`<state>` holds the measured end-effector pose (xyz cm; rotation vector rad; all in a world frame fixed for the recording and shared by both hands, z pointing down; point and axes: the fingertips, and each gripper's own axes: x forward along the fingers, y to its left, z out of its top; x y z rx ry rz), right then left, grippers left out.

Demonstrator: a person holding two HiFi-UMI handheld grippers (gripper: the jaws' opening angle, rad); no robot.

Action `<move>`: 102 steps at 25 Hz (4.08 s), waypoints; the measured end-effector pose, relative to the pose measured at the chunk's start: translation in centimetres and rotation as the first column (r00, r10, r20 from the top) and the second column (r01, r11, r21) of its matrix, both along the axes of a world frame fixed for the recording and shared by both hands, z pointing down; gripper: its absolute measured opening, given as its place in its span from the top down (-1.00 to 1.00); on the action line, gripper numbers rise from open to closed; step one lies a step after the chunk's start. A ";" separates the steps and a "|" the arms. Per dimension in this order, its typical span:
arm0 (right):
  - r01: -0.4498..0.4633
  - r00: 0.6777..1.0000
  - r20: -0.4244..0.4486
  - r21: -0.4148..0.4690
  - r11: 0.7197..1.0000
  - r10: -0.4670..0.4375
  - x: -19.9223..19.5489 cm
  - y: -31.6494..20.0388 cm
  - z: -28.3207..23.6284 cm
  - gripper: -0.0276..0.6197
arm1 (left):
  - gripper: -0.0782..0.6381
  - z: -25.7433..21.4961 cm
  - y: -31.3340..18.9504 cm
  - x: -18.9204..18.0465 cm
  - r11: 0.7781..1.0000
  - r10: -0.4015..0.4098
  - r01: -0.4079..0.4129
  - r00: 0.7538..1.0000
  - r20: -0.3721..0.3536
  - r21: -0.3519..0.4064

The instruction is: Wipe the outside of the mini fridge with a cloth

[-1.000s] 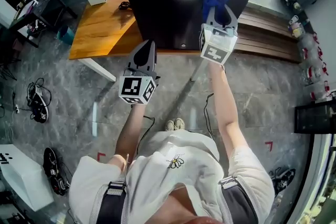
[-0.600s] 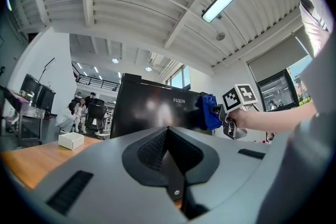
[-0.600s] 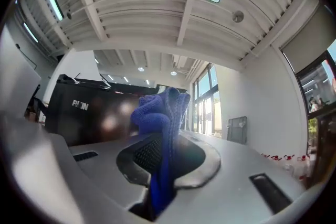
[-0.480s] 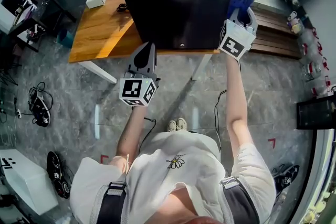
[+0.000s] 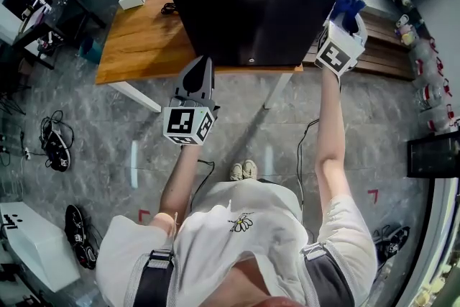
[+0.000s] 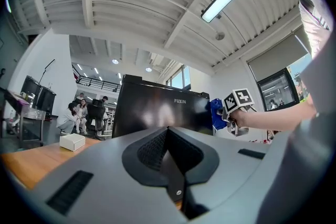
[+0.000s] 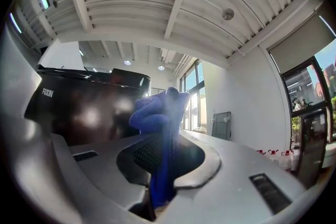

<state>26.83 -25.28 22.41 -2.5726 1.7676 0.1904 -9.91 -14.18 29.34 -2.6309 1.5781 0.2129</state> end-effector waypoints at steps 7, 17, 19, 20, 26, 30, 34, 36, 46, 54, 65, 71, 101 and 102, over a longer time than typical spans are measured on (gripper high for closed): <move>0.047 0.996 0.073 0.072 0.996 -0.052 -1.2 3.1 -0.2 0.73 | 0.77 0.2 0.5 -1.0 1.000 -0.031 0.031 1.000 0.001 0.000; 0.411 0.902 0.088 0.125 0.903 -0.422 -15.8 6.9 1.0 0.73 | 0.77 -0.1 1.3 -1.1 0.996 -0.084 0.084 0.996 -0.010 0.004; 0.481 0.866 0.090 0.118 0.868 -0.492 -19.2 7.0 1.9 0.73 | 0.77 0.1 1.4 -1.4 0.995 -0.095 0.095 0.995 -0.013 0.001; 0.509 0.849 0.095 0.114 0.853 -0.519 -20.7 6.9 2.3 0.73 | 0.77 0.1 1.4 -1.7 0.995 -0.101 0.101 0.995 -0.015 0.002; 0.613 0.773 0.149 0.068 0.787 -0.616 -28.3 6.0 5.6 0.73 | 0.77 0.7 1.2 -3.8 0.992 -0.129 0.129 0.992 -0.012 0.012; 0.642 0.754 0.117 0.072 0.763 -0.646 -32.7 4.4 5.6 0.73 | 0.77 1.1 -0.5 -5.8 0.992 -0.122 0.122 0.992 -0.030 0.015; 0.668 0.735 0.103 0.059 0.742 -0.670 -37.3 2.1 5.4 0.73 | 0.77 1.1 -1.2 -7.4 0.994 -0.112 0.112 0.993 -0.035 -0.002; 0.673 0.730 0.098 0.065 0.736 -0.676 -39.7 0.6 4.6 0.73 | 0.77 0.6 -2.1 -8.9 0.994 -0.111 0.111 0.993 -0.032 -0.001; 0.678 0.734 0.038 0.021 0.734 -0.679 -43.9 -2.5 5.1 0.73 | 0.77 1.3 -2.5 -12.3 0.985 -0.173 0.173 0.984 -0.045 -0.015; 0.661 0.750 0.018 0.013 0.750 -0.661 -40.7 -2.0 5.7 0.73 | 0.77 1.6 -1.6 -10.4 0.982 -0.188 0.188 0.981 -0.051 -0.006; 0.546 0.837 -0.016 0.006 0.838 -0.546 -27.8 -0.5 6.3 0.73 | 0.77 2.9 -1.7 -4.2 0.993 -0.115 0.113 0.991 -0.062 -0.031; 0.476 0.879 -0.024 -0.001 0.880 -0.476 -20.6 -0.2 6.7 0.73 | 0.77 2.7 -1.4 -0.9 0.994 -0.104 0.102 0.993 -0.049 -0.032; 0.139 0.990 0.024 -0.016 0.990 -0.139 -0.7 -0.2 7.5 0.73 | 0.77 2.9 -0.5 2.1 0.993 -0.118 0.118 0.993 -0.030 -0.023; 0.128 0.991 0.028 -0.019 0.992 -0.128 -0.3 -0.2 7.5 0.73 | 0.77 2.9 -0.4 1.9 0.993 -0.120 0.119 0.992 -0.030 -0.022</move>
